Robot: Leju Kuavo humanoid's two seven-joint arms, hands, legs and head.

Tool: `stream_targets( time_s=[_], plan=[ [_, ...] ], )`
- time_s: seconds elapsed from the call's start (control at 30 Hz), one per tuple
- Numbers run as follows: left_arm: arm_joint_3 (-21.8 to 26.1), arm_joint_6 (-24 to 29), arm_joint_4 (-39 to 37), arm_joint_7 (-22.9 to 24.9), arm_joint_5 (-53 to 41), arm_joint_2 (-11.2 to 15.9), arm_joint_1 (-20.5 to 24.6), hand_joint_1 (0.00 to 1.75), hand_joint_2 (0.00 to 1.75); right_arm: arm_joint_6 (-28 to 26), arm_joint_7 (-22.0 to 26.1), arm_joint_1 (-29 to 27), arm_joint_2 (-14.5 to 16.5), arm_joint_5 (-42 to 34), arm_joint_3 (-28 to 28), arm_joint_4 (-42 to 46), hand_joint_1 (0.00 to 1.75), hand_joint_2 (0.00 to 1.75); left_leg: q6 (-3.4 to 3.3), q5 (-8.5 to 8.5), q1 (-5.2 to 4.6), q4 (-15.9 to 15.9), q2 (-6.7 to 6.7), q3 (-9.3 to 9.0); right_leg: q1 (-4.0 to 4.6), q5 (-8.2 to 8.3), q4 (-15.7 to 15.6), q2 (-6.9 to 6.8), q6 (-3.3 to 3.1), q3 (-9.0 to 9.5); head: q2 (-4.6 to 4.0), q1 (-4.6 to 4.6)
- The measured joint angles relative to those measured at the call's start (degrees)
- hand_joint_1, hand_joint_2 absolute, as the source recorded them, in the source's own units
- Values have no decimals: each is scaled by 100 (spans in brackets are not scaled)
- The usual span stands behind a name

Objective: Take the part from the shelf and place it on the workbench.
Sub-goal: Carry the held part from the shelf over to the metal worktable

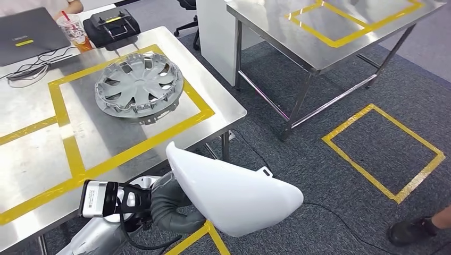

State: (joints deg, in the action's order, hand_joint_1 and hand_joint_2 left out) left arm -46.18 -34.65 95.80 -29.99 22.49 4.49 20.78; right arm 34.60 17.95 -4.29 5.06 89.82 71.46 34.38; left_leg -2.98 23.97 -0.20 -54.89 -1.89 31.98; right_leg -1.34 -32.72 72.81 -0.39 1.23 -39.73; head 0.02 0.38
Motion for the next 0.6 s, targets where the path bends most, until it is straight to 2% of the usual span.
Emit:
stream_targets(
  time_s=[0.03, 0.07, 0.1, 0.13, 0.17, 0.2, 0.27, 0.3, 0.37, 0.4, 0.43, 0.47, 0.5, 0.53, 0.57, 0.6],
  plan=[
    [-9, -1, -7, 0, -1, -1, -4, 173, 175, 6, -7, -13, -1, 11, 1, 0, 0, 0, 13, 9, 13, -9, -81, -3, -25, 70, -8, 8, 64, -39, 0, 1],
    [-16, -2, -12, 0, -2, -4, -7, 173, 175, 11, -9, -21, -4, 18, 1, 0, 0, 0, 38, 26, 34, -33, -167, -6, -58, 228, -258, 32, 145, 44, 0, 1],
    [-21, -3, -15, 0, -2, -7, -8, 173, 175, 19, -9, -24, -7, 20, 1, -1, 0, 0, 76, 55, 54, -76, -248, -1, -100, 423, -666, 108, 228, 215, 0, 3],
    [-26, -7, -16, 0, -1, -10, -9, 173, 175, 29, -9, -24, -8, 21, 1, -2, 0, 0, 126, 96, 62, -142, -325, 20, -125, 571, -1040, 208, 272, 379, 0, 16],
    [-29, -13, -17, 0, -1, -12, -10, 173, 175, 44, -9, -23, -11, 20, 1, -2, 0, 0, 174, 136, 66, -204, -389, 50, -142, 669, -1311, 276, 265, 505, 0, 24],
    [-31, -22, -17, -1, 4, -10, -12, 173, 175, 63, -9, -18, -14, 20, 1, 1, 0, 0, 213, 165, 68, -247, -442, 82, -142, 701, -1438, 321, 223, 568, 0, 33],
    [-28, -43, -19, -6, 19, -2, -15, 173, 175, 105, -10, -5, -19, 25, 1, 12, 0, 0, 258, 185, 92, -269, -519, 118, -113, 692, -1444, 246, 90, 587, 0, 36],
    [-22, -54, -20, -13, 28, 4, -16, 173, 175, 125, -10, 2, -20, 27, -1, 22, 0, 0, 273, 195, 105, -285, -483, 131, -107, 690, -1447, 203, 49, 596, 0, 37],
    [-8, -64, -20, -33, 38, 14, -5, 173, 175, 148, -11, -4, -17, 27, -4, 43, 0, 0, 309, 345, 105, -558, -218, 255, -105, 678, -1458, 103, -21, 627, 0, 13],
    [-4, -67, -21, -43, 42, 16, 1, 173, 175, 150, -13, -14, -18, 27, -5, 50, 0, 0, 326, 499, 99, -878, -44, 414, -91, 664, -1460, 47, -47, 641, 0, 1],
    [-2, -67, -23, -51, 44, 20, 6, 173, 175, 143, -19, -28, -21, 27, -4, 54, 0, 0, 339, 676, 96, -1283, 74, 622, -76, 648, -1460, -15, -70, 653, 0, -13],
    [-2, -67, -28, -58, 46, 25, 7, 173, 175, 133, -27, -39, -26, 27, -4, 54, 0, 0, 345, 820, 99, -1682, 128, 842, -61, 634, -1459, -85, -88, 661, 0, -16],
    [-2, -66, -34, -63, 46, 32, 6, 173, 175, 121, -37, -46, -30, 27, -4, 54, 0, 0, 343, 875, 99, -1942, 148, 1000, -46, 621, -1459, -157, -104, 670, 0, -17],
    [-2, -65, -40, -67, 47, 40, 5, 173, 175, 108, -47, -48, -33, 27, -5, 53, 0, 0, 333, 819, 97, -1987, 160, 1052, -31, 606, -1459, -227, -113, 683, 0, -18],
    [-1, -62, -43, -69, 48, 46, 6, 173, 175, 97, -54, -45, -35, 27, -8, 52, 0, 0, 307, 658, 90, -1790, 187, 978, -14, 589, -1459, -294, -120, 705, 0, -19],
    [1, -58, -44, -73, 49, 49, 10, 173, 175, 81, -61, -40, -35, 27, -13, 52, 0, 0, 262, 444, 71, -1413, 260, 799, 2, 571, -1460, -356, -123, 733, 0, -19]
  ],
)
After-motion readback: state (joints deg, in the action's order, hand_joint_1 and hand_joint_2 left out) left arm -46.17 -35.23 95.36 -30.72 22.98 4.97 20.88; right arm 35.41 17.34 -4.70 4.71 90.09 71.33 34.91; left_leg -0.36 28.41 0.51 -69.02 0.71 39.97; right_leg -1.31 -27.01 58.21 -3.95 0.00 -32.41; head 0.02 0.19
